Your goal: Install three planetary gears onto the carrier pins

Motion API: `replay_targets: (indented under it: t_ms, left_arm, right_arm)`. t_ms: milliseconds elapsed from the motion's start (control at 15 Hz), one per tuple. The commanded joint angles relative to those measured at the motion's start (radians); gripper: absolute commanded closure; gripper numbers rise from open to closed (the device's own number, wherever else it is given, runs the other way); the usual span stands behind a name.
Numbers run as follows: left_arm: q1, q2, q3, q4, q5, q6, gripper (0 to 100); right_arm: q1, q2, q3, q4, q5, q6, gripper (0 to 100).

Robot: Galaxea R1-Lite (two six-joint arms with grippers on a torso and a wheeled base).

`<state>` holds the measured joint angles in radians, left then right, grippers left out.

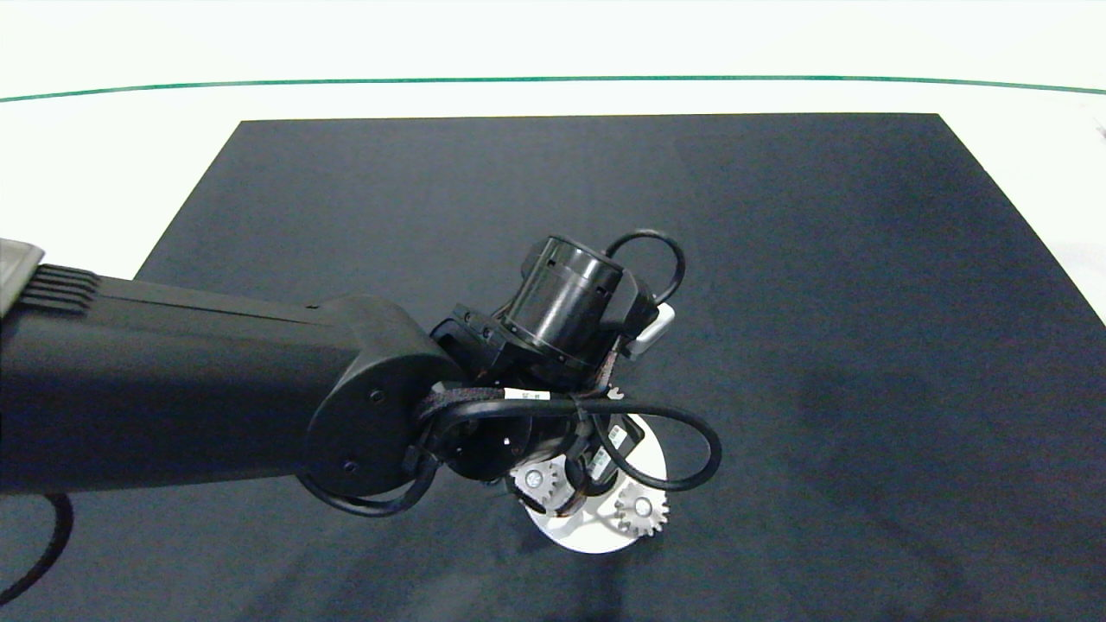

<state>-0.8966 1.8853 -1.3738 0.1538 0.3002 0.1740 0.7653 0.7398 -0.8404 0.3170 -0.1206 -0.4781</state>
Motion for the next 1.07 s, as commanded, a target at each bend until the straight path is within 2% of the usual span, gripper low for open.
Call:
replay_targets:
  t_ms: [67, 333, 467, 533, 667, 800, 867, 933, 1067]
  left_arm:
    - [0.001, -0.012, 0.007, 0.003, 0.002, 0.001, 0]
    - [0.068, -0.224, 0.131, 0.006, 0.002, 0.004, 0]
    - [0.179, -0.399, 0.245, 0.004, 0.002, 0.004, 0]
    - [0.240, -0.479, 0.294, 0.003, 0.002, 0.005, 0]
    - [0.380, -0.624, 0.361, 0.001, 0.002, 0.005, 0]
    - [0.507, -0.764, 0.403, 0.001, 0.002, 0.004, 0]
    - [0.564, -0.828, 0.426, 0.001, 0.002, 0.004, 0]
    - [0.611, -0.888, 0.453, 0.001, 0.002, 0.007, 0]
    - [0.668, -1.020, 0.538, 0.000, 0.004, 0.013, 0]
  right_arm:
    - [0.000, 0.000, 0.000, 0.002, -0.001, -0.002, 0]
    - [-0.001, -0.005, -0.002, 0.002, -0.005, -0.002, 0]
    - [-0.009, -0.005, -0.002, 0.002, -0.010, -0.002, 0]
    - [-0.021, -0.007, 0.003, 0.004, -0.027, -0.002, 0]
    - [-0.067, -0.014, 0.027, 0.004, -0.100, -0.002, 0]
    - [-0.110, -0.026, 0.058, 0.004, -0.146, -0.001, 0]
    - [-0.158, -0.036, 0.083, 0.004, -0.149, 0.001, 0]
    - [-0.241, -0.045, 0.100, 0.004, -0.149, -0.001, 0]
    - [-0.446, -0.086, 0.135, 0.002, -0.148, -0.001, 0]
